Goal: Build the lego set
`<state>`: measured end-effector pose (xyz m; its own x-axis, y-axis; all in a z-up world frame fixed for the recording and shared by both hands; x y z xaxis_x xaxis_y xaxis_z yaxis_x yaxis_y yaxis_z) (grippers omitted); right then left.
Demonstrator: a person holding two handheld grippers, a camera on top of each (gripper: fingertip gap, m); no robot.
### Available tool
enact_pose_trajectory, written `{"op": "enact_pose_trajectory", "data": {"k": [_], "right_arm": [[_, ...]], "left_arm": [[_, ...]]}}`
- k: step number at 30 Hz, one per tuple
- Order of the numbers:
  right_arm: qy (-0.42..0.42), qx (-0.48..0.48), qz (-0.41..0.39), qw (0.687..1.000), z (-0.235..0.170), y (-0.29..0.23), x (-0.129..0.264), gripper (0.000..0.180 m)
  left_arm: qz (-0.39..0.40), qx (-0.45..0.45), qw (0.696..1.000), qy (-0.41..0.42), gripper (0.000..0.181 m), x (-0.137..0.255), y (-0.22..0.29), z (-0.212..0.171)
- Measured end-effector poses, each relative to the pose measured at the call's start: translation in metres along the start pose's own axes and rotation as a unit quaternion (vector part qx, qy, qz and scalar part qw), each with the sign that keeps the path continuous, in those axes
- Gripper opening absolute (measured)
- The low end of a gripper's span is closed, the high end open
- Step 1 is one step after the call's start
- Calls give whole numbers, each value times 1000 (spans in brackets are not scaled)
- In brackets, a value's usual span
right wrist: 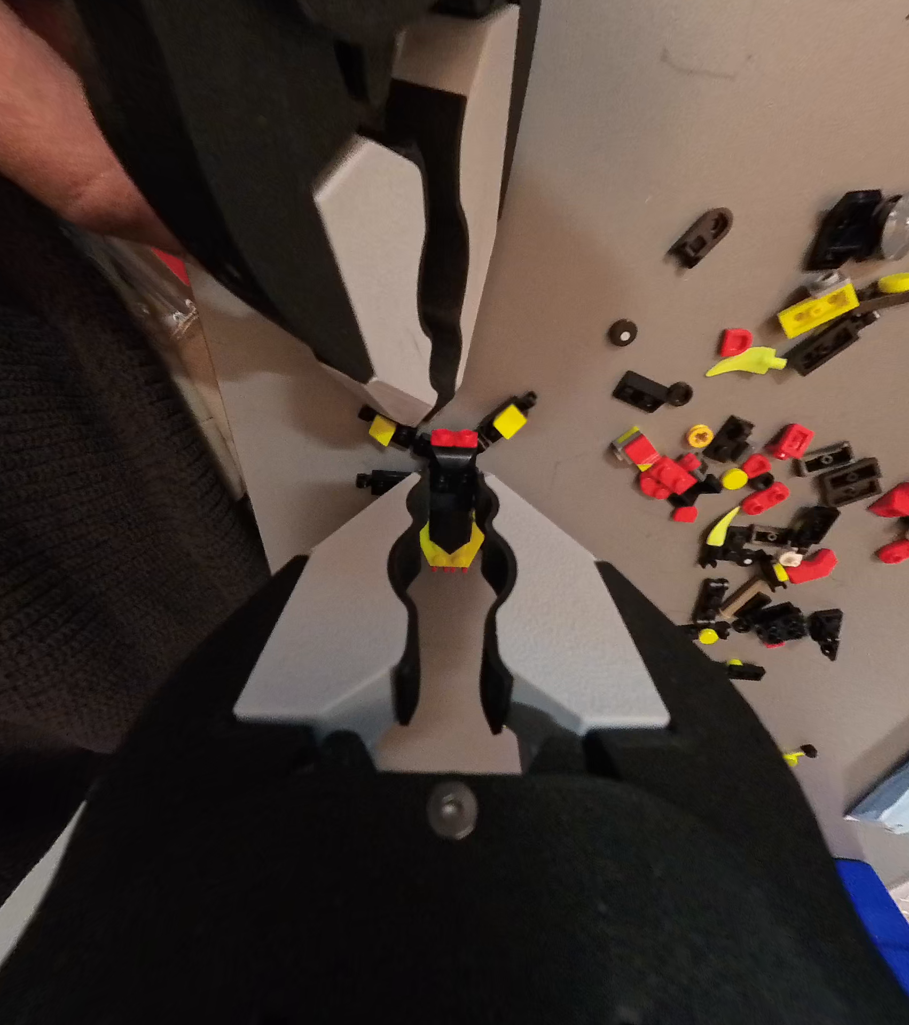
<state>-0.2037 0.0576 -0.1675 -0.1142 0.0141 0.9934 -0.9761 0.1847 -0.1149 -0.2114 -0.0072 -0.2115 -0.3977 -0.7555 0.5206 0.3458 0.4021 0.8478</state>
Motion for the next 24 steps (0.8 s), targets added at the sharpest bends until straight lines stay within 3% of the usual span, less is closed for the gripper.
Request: {"op": "enact_pose_trajectory", "data": {"k": [1, 24], "right_arm": [[0, 0, 1, 1000, 0, 0, 0, 14], [-12, -32, -12, 999, 2, -1, 0, 14]], "left_arm": [[0, 0, 1000, 0, 0, 0, 0, 0], [9, -10, 1000, 9, 0, -1, 1, 2]]}}
Point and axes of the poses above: each gripper's, where its closed fingertips meet, x back along the fingers, z out of its top, y = z × x across the jaws, the point moved 7 cm from there along x, back along the fingers, and after that the axes turned 13 degrees about x, right-handed, at the moved point
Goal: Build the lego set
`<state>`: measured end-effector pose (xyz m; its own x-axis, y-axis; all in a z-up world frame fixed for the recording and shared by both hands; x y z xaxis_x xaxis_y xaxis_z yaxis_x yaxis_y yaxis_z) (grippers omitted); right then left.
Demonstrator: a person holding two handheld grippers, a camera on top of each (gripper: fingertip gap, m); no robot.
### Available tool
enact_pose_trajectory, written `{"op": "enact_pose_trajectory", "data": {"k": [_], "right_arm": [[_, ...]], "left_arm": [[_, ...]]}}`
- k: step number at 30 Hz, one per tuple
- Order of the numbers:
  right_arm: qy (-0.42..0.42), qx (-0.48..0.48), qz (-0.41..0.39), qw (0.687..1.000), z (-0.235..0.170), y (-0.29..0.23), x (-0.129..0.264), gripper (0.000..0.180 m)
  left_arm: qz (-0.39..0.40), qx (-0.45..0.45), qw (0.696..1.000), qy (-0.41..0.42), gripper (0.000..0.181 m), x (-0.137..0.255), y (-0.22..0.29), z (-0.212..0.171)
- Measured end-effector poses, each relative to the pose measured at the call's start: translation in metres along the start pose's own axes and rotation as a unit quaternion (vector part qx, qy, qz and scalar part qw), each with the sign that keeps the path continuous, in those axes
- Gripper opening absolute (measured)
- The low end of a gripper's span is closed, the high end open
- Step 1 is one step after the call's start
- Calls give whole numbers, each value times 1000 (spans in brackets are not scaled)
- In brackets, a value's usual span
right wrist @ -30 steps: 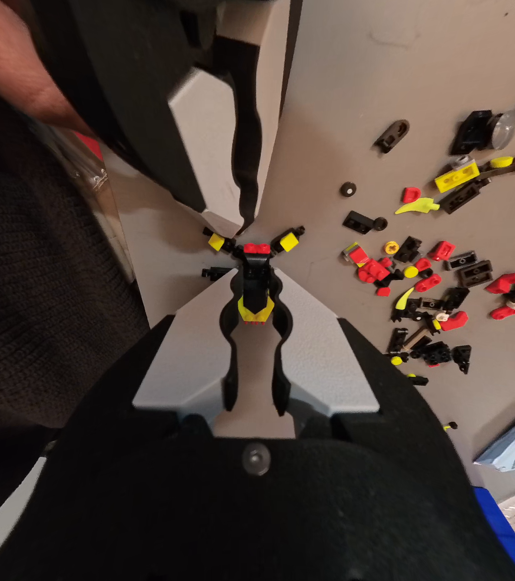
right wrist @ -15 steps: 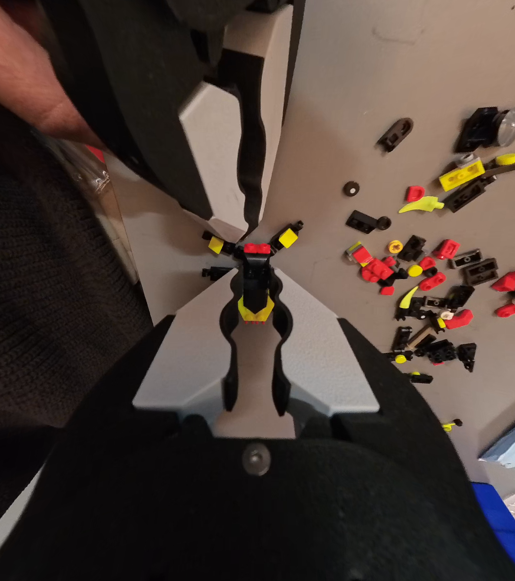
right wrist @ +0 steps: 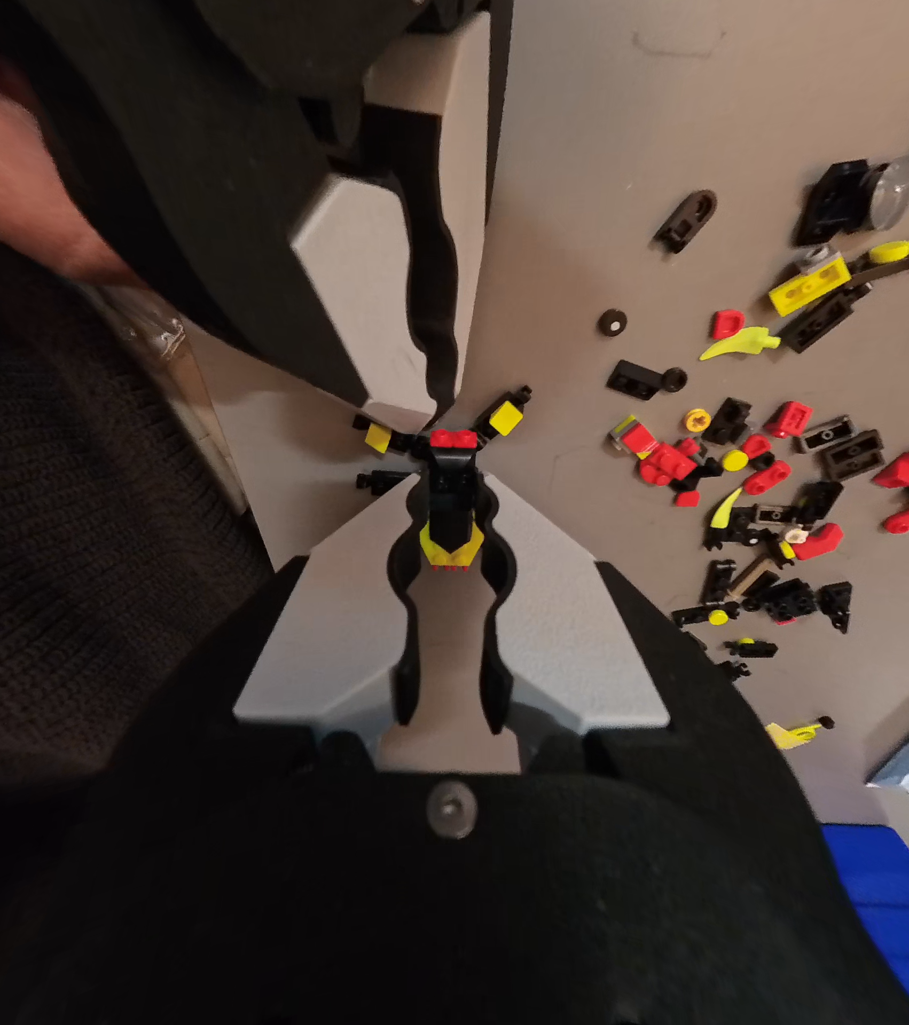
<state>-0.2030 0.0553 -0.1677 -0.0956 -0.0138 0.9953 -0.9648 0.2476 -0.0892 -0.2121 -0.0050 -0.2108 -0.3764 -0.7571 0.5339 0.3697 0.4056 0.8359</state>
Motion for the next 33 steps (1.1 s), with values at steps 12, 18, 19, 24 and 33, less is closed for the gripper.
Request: {"op": "enact_pose_trajectory", "data": {"k": [12, 18, 19, 24, 33], "right_arm": [[-33, 9, -9, 999, 5, -2, -1, 14], [-37, 32, -15, 999, 6, -3, -1, 14], [-38, 34, -14, 999, 6, -3, -1, 14], [-50, 35, -10, 998, 7, -3, -1, 14], [-67, 16, 9, 998, 10, 0, -2, 13]], "left_arm": [[0, 0, 1000, 2, 0, 0, 0, 1], [1, -1, 1000, 4, 0, -1, 0, 1], [1, -1, 1000, 4, 0, -1, 0, 1], [0, -1, 1000, 4, 0, -1, 0, 1], [3, -3, 1000, 6, 0, -1, 0, 1]]}}
Point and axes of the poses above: each gripper's, where its closed fingertips meet, x back along the fingers, z out of its top, y = z × x across the jaws, the point moved 7 cm from there along x, back along the fingers, and after that the axes turned 13 degrees about x, right-handed, at the moved point
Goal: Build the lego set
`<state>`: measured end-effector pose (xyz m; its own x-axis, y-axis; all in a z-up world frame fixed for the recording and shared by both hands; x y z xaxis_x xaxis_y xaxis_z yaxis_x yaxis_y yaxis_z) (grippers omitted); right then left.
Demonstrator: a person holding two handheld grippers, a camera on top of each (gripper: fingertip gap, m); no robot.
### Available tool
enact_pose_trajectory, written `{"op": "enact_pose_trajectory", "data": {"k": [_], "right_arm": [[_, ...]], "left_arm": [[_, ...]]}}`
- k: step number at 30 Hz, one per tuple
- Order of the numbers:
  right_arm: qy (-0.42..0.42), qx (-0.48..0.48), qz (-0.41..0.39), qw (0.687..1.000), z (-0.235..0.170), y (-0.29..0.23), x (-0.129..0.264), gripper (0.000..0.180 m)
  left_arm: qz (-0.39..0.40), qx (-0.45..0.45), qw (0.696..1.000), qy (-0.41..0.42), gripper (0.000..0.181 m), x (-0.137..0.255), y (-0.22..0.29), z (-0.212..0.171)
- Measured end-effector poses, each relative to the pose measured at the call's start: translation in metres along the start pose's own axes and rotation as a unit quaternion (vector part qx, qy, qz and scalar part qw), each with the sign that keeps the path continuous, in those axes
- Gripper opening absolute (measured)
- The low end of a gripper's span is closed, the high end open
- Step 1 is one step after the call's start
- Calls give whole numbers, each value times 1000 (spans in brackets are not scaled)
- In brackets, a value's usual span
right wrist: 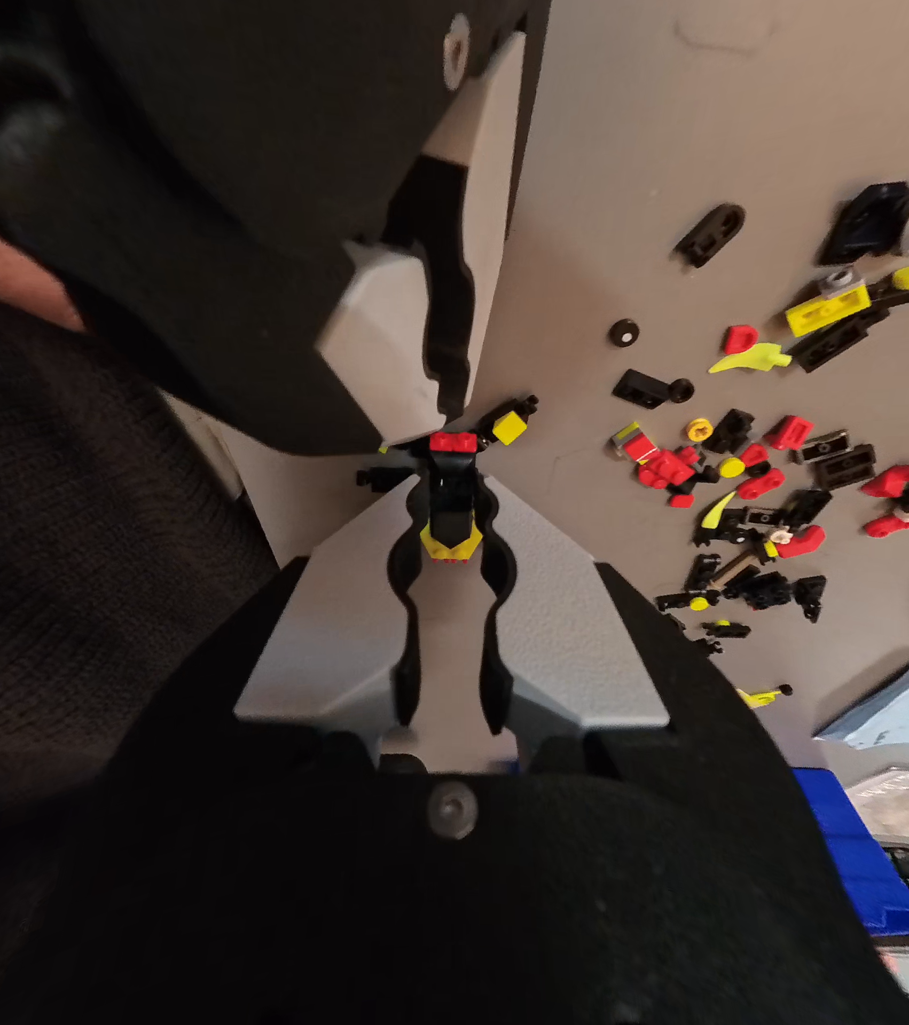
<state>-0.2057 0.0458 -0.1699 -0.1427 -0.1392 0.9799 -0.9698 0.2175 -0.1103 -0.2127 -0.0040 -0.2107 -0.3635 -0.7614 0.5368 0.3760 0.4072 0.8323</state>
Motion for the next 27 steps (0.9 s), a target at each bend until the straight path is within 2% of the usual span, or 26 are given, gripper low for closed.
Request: {"op": "enact_pose_trajectory", "data": {"k": [15, 21, 27], "right_arm": [[0, -10, -43, 999, 2, -6, 0, 13], [40, -49, -25, 998, -4, -4, 0, 13], [48, -28, -42, 998, -5, -6, 0, 13]], "left_arm": [[3, -4, 1000, 3, 0, 0, 0, 0], [4, -4, 1000, 6, 0, -1, 1, 0], [3, -3, 1000, 5, 0, 0, 0, 0]]}}
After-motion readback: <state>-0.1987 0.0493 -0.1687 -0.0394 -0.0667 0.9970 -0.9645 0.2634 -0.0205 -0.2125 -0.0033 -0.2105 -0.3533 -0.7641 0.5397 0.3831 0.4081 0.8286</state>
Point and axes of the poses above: each gripper's, where its closed fingertips meet, x back along the fingers, z out of its top, y = z × x across the jaws, the point moved 7 cm from there along x, back along the fingers, and after that the axes turned 13 degrees about x, right-handed, at the moved point
